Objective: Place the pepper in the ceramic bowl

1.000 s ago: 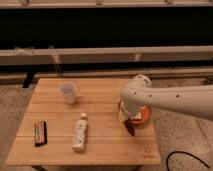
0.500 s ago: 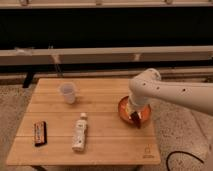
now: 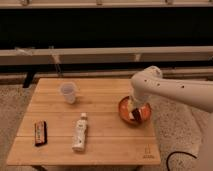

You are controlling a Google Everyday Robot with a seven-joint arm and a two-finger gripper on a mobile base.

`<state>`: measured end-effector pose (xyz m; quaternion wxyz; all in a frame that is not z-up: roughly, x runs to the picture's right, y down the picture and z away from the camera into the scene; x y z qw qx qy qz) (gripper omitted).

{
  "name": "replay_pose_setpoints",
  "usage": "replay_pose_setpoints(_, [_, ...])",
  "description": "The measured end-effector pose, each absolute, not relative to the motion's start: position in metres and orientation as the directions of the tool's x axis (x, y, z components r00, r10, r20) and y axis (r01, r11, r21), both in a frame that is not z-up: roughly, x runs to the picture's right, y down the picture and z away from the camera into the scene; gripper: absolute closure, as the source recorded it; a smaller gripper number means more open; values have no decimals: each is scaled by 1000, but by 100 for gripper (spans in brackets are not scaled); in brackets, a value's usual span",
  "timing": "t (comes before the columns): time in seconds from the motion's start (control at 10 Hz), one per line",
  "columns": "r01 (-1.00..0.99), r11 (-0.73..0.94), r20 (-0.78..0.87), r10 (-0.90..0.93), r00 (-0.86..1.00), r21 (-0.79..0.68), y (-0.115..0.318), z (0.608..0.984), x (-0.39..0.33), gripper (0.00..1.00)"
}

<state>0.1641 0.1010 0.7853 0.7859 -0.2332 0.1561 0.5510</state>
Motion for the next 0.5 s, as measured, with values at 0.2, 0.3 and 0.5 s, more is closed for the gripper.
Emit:
replay_pose_setpoints(0.2, [-939, 283, -499, 796, 344, -196, 107, 778, 158, 36])
replay_pose_setpoints(0.3, [-938, 285, -495, 797, 347, -199, 104, 780, 156, 28])
replay_pose_setpoints(0.5, [-936, 290, -492, 797, 351, -198, 94, 786, 161, 8])
